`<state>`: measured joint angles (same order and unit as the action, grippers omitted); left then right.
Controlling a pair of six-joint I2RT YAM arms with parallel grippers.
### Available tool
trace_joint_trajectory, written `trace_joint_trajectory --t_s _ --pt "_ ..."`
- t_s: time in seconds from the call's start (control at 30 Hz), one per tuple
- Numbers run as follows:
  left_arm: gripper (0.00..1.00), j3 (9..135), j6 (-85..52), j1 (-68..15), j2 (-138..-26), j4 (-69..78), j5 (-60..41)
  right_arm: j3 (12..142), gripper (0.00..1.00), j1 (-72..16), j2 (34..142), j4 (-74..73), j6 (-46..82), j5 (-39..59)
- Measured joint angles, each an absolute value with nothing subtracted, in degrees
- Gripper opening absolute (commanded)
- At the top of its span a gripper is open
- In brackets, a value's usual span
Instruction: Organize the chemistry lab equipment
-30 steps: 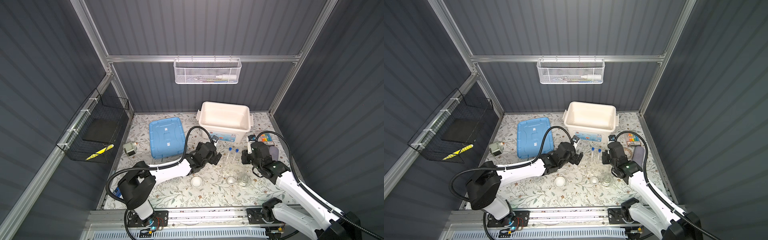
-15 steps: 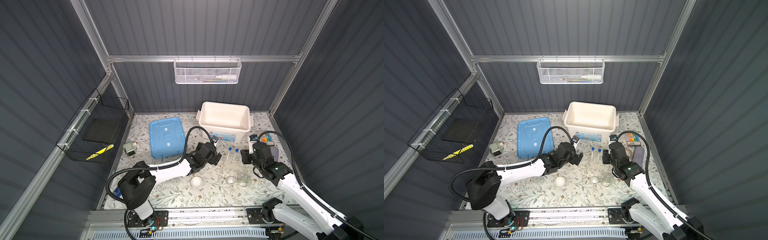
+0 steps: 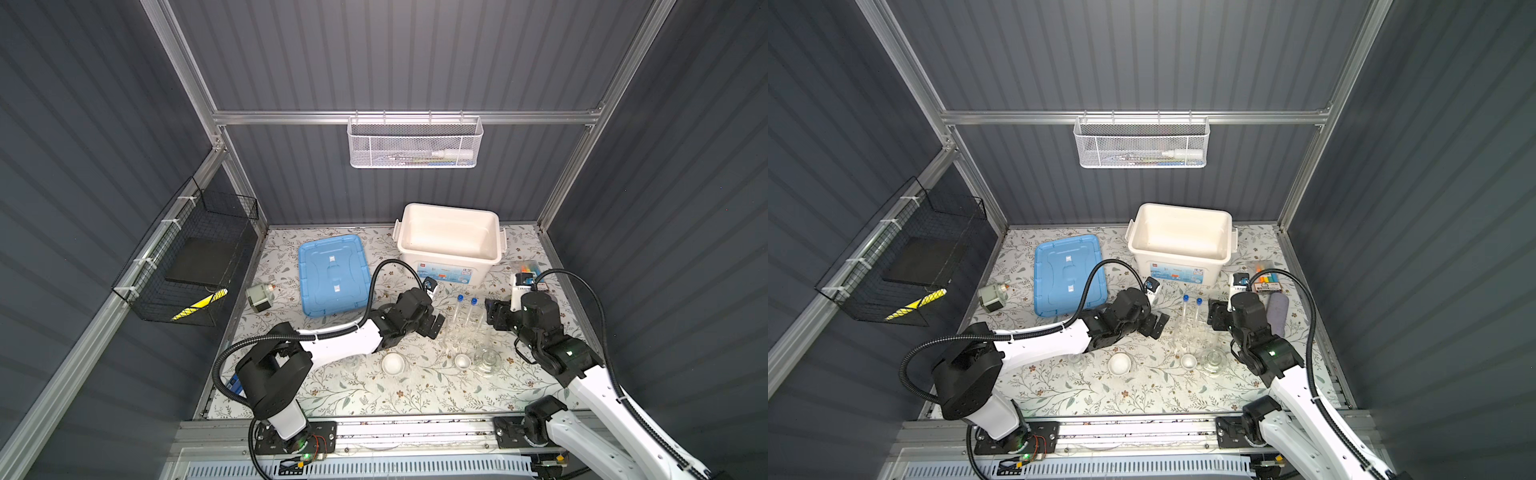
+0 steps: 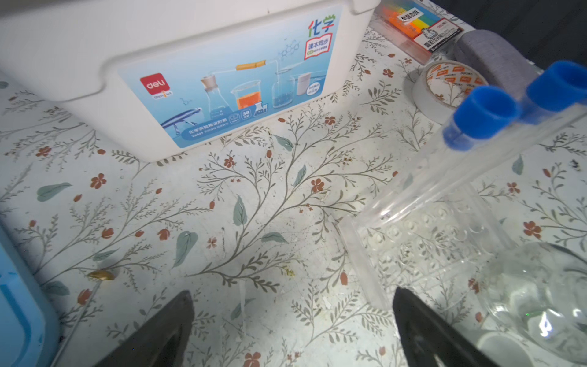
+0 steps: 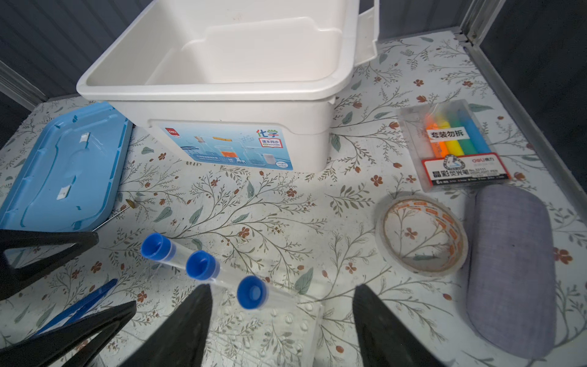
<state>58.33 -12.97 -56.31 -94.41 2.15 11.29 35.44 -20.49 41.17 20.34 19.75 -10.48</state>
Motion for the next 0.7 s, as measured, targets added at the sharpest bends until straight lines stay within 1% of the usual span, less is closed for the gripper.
trace_joint_trajectory --t_s 0.07,0.33,0.4,0.6,0.7 --pt "0.95 58.33 -13.98 -56.31 -94.80 2.22 9.26 34.79 0.71 -19.35 39.38 20.82 20.82 -9.78" --pt "0.83 58.54 -17.10 -56.31 -99.74 1.50 1.63 30.68 0.58 -14.59 33.69 23.57 25.87 -6.28" --pt "0.80 59.13 -17.34 -56.31 -100.71 0.80 -0.10 29.39 0.53 -13.47 32.84 24.27 27.27 -5.43" --pt "0.77 61.30 -17.82 -56.31 -103.26 -0.05 -4.60 26.15 0.42 -10.52 31.05 26.39 31.18 -3.03" --pt "0.76 62.35 -17.91 -56.31 -104.68 -0.54 -6.35 25.12 0.39 -8.86 31.42 26.52 32.62 -1.04"
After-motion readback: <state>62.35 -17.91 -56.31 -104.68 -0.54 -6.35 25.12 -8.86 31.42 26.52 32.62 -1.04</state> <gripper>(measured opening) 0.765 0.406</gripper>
